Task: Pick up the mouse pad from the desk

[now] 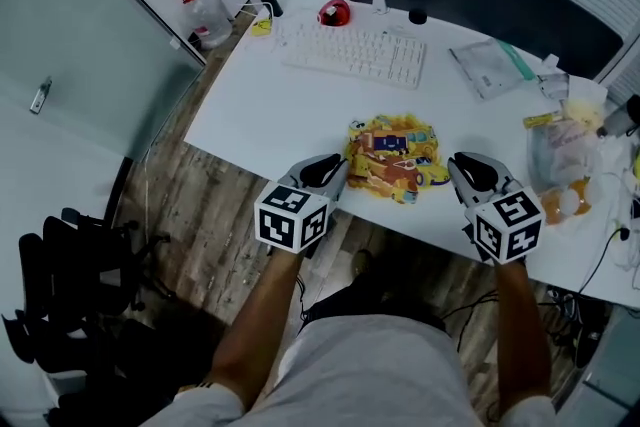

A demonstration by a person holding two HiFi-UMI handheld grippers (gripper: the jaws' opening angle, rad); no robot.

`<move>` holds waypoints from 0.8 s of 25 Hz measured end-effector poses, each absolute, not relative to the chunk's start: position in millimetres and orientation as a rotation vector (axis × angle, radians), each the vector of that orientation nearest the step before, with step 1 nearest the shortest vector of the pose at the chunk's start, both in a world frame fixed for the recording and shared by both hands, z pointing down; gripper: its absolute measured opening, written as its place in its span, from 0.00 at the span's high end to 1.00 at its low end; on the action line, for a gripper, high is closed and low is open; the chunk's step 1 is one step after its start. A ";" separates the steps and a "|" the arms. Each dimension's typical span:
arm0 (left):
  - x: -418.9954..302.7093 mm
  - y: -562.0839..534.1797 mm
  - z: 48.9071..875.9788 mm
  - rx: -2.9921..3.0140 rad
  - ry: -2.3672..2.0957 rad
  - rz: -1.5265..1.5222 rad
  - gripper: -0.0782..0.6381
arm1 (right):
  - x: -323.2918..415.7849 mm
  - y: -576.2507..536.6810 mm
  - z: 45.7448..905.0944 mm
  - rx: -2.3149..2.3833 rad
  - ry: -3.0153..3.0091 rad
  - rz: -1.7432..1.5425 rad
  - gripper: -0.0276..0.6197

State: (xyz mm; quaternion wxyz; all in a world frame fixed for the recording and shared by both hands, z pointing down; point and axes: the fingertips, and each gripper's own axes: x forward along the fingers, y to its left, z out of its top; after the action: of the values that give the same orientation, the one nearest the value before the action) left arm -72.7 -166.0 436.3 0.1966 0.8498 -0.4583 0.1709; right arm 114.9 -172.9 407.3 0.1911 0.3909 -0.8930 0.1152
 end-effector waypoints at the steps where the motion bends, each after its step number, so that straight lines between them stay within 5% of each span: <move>1: -74.0 -170.7 439.1 2.373 -1.270 0.485 0.77 | 113.5 -176.8 411.5 1.096 -2.496 0.336 0.94; 9: -80.0 -194.8 461.3 2.315 -1.143 0.548 0.65 | 105.5 -205.1 438.5 1.093 -2.399 0.459 0.93; 12: -83.4 -199.6 470.9 2.278 -1.106 0.559 0.63 | 101.6 -212.9 446.0 1.080 -2.368 0.500 0.80; 20: -78.4 -204.7 490.5 2.211 -0.999 0.596 0.54 | 96.4 -223.9 481.2 0.979 -2.252 0.683 0.66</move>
State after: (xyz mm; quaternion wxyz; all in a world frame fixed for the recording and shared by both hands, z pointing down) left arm -78.4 -204.7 490.5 0.3163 0.8395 -0.3795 0.2263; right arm 96.4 -223.9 481.2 0.2922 0.3674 -0.8450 0.2562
